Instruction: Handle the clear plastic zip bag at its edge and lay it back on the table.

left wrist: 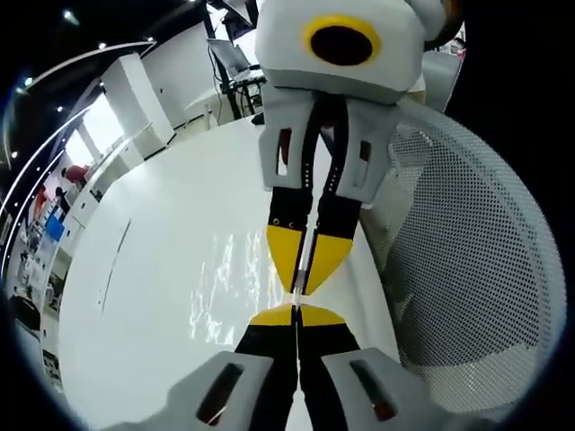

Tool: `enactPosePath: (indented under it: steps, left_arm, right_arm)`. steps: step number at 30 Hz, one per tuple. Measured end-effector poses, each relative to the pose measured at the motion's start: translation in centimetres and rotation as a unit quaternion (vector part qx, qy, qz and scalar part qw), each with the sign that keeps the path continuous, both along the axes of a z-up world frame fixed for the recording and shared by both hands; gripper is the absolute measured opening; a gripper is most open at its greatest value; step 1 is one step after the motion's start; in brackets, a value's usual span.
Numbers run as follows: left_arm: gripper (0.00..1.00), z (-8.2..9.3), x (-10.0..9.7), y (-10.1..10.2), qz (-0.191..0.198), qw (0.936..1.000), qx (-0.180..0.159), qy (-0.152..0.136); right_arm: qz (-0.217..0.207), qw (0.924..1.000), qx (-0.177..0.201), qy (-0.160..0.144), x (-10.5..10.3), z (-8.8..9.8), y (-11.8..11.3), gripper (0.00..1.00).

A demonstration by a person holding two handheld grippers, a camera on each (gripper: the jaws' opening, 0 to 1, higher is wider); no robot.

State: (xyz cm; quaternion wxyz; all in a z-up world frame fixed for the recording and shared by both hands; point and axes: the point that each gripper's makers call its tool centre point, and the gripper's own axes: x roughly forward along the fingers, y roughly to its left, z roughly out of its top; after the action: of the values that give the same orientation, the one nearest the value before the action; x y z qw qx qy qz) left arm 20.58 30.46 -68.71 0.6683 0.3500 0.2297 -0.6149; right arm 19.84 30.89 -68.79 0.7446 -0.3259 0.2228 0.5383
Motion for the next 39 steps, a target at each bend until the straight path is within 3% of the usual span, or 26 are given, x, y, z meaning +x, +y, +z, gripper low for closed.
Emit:
enactPosePath:
  steps: [39]
  left_arm:
    - [0.0,0.7,0.8,1.2,0.022,0.9997,-0.014,0.003]
  right_arm:
    - [-0.007,1.0,0.003,-0.004,0.4,0.2,-0.6,0.0]
